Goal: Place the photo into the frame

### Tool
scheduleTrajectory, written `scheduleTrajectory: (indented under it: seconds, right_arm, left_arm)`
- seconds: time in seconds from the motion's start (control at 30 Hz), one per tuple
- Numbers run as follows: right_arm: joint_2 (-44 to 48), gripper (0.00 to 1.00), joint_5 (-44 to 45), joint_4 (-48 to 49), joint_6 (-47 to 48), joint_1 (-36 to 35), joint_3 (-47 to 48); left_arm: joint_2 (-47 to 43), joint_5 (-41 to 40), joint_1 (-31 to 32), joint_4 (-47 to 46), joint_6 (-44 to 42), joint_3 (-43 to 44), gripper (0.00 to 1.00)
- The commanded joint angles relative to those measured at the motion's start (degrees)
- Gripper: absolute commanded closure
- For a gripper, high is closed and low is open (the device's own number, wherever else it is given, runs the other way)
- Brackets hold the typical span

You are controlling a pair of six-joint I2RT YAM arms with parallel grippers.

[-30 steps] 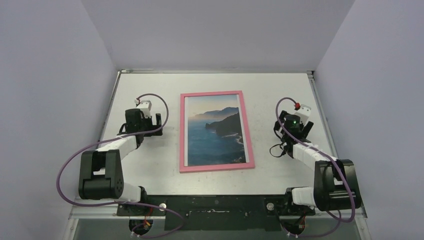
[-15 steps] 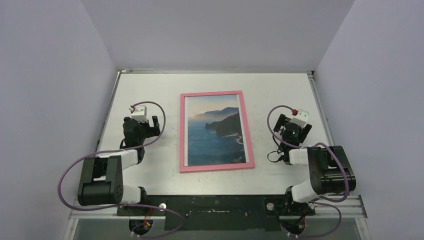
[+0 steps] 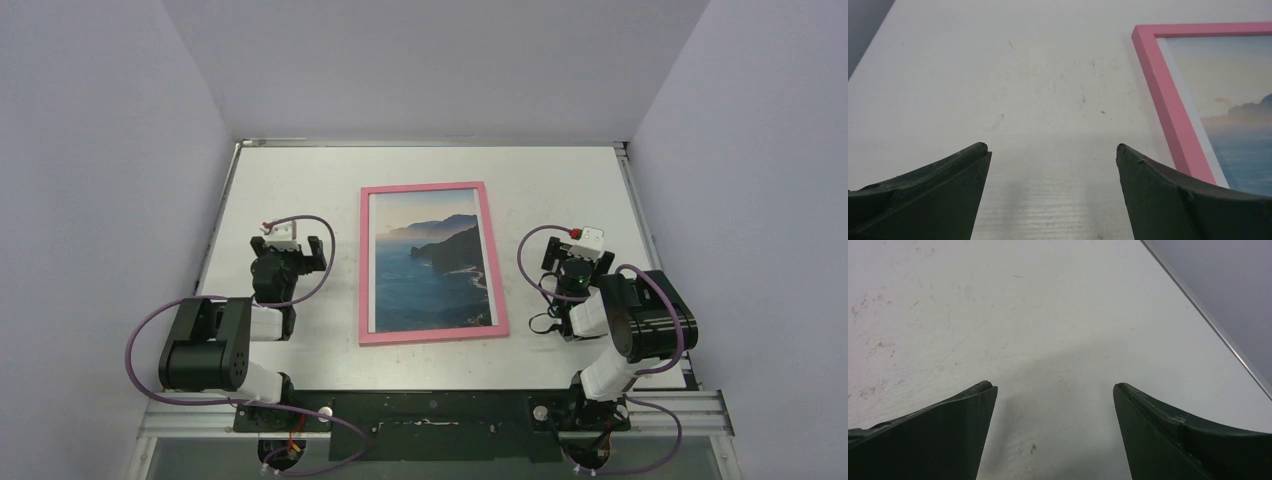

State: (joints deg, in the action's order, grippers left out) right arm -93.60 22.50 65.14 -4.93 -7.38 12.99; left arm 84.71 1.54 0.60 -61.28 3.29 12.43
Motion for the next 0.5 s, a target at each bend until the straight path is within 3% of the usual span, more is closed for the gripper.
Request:
scheduleTrajectory:
  seconds: [0.0, 0.47]
  right_arm:
    - [1.02, 0.10, -0.63, 5.36, -0.65, 1.25, 1.05]
    - [1.14, 0.10, -0.29, 6.24, -0.36, 1.04, 0.45]
  left_arm:
    - [-0.25, -3.38, 0.25, -2.71, 1.02, 2.14, 0.04]
    - [-0.10, -4.08, 0.59, -1.02, 0.71, 2.94, 0.04]
